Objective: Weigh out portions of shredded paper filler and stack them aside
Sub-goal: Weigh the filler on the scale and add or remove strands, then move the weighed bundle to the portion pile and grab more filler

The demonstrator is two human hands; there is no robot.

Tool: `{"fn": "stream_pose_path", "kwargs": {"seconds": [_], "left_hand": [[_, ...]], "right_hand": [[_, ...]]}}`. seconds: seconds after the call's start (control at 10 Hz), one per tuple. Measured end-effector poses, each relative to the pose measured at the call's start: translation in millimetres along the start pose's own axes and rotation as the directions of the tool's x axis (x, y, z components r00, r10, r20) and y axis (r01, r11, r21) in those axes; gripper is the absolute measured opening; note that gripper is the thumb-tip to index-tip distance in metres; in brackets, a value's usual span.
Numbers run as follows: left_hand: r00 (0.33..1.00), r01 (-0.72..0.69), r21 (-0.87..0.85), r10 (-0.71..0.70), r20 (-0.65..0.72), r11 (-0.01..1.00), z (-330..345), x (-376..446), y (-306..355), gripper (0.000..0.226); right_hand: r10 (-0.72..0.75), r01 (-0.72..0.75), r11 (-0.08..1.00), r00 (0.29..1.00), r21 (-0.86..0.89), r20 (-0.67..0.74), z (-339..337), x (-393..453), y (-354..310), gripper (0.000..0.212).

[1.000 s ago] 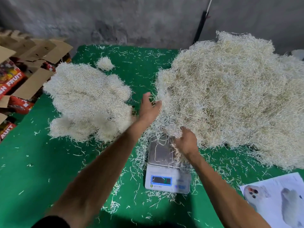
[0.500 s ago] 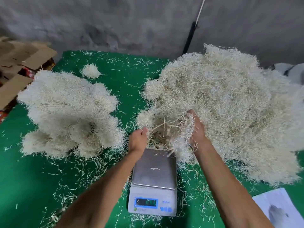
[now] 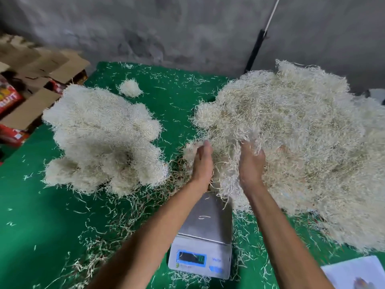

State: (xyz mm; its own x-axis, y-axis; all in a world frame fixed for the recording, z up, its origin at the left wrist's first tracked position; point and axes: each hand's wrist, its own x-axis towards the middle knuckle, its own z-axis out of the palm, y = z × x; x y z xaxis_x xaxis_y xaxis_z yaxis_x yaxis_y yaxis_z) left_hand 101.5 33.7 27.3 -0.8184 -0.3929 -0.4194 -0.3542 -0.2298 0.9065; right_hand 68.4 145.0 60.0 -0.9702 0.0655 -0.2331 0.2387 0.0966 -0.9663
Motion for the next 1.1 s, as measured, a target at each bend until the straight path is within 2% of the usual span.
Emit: {"fn": "stream_pose_path", "kwargs": {"seconds": [0.1,0.2,0.3,0.4,0.5,0.6,0.7,0.8,0.9,1.0,1.1], "left_hand": [[0.894,0.422,-0.348,-0.321,0.313,0.837,5,-16,15,0.081],[0.941,0.339,-0.484,-0.304,0.151,0.807,-19,-12,30,0.046],[0.959,0.284,-0.407,-0.252,0.13,0.868,-24,-20,20,0.029],[0.943,0.269,-0.139,-0.232,0.237,0.953,-17,-37,-3,0.021],[0.974,0.223,-0.558,-0.16,0.159,0.8,-45,-36,22,0.036],[0.986,0.165,-0.661,-0.106,0.129,0.732,-72,-48,33,0.041],[0.977,0.181,-0.222,-0.15,0.15,0.958,-72,-61,15,0.038],[0.962,0.119,-0.094,-0.091,0.256,0.988,-74,-56,31,0.039],[0.985,0.172,-0.647,-0.116,0.129,0.743,-97,-38,39,0.04],[0.96,0.228,-0.489,-0.109,0.259,0.842,-90,-45,21,0.055],[0.941,0.249,-0.564,-0.06,0.332,0.787,-89,-50,33,0.066]], "right_hand": [[-0.282,0.336,0.911,0.931,-0.238,0.232,19,-30,21,0.058],[-0.453,0.593,0.771,0.766,-0.23,0.456,18,-47,43,0.052],[-0.471,0.512,0.849,0.846,-0.133,0.25,35,-46,34,0.043],[-0.403,0.415,0.896,0.909,-0.157,0.101,47,-37,7,0.049],[-0.422,0.509,0.817,0.848,-0.27,0.321,40,-39,3,0.05],[-0.56,0.767,0.608,0.597,-0.204,0.574,55,-67,20,0.045],[-0.606,0.804,0.55,0.57,-0.225,0.555,76,-65,7,0.046],[-0.585,0.741,0.568,0.67,-0.358,0.458,64,-46,-7,0.039],[-0.642,0.864,0.45,0.488,-0.224,0.592,67,-58,3,0.04],[-0.648,0.895,0.407,0.425,-0.184,0.631,88,-64,-3,0.044],[-0.561,0.746,0.526,0.665,-0.409,0.492,75,-42,-18,0.053]]}}
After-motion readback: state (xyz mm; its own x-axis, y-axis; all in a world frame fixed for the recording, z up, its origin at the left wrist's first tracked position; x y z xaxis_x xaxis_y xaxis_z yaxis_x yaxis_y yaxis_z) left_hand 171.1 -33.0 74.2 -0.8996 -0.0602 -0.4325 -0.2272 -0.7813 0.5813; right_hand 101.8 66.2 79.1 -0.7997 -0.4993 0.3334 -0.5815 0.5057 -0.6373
